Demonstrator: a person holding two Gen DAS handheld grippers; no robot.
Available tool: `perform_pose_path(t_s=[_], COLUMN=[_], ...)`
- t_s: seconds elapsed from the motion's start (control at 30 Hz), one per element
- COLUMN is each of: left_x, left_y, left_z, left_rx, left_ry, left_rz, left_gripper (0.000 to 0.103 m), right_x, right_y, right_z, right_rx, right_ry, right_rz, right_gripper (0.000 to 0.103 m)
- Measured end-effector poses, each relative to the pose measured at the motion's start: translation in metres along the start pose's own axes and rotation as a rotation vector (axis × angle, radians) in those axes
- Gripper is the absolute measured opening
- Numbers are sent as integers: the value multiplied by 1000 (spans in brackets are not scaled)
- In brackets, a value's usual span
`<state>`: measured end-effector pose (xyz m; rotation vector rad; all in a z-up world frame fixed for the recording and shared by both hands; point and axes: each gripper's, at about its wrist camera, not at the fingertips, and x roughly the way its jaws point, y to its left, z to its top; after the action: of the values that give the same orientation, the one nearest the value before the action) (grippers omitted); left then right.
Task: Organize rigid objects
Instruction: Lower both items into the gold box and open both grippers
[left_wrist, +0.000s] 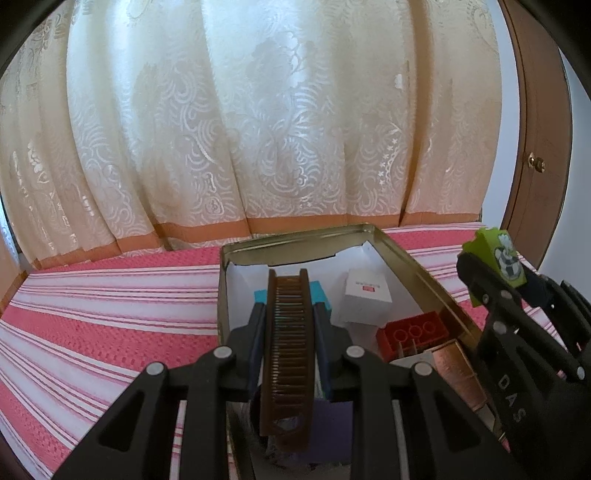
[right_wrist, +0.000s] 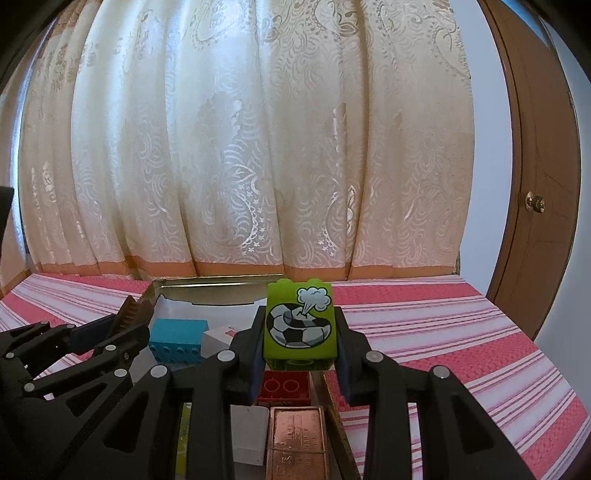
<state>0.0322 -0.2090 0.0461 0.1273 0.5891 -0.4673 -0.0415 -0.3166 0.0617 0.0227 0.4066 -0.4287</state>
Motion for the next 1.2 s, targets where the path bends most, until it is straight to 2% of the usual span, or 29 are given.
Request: perform_pose_path(t_s=[0.3, 0.63, 1.2], left_x=[2, 6, 22], left_y=[-2, -6, -3], left_z=[0, -2, -7], left_rx=[14, 35, 19], left_ry=[15, 54, 144], left_rz=[-8, -29, -34], left_gripper=[23, 23, 23], right_x=[7, 33, 42], right_y=[4, -2, 2], right_z=[-1, -8, -10], right_rx=[-8, 66, 60], right_ry=[46, 197, 246], right_rz=[18, 92, 102], right_gripper=[34, 34, 34])
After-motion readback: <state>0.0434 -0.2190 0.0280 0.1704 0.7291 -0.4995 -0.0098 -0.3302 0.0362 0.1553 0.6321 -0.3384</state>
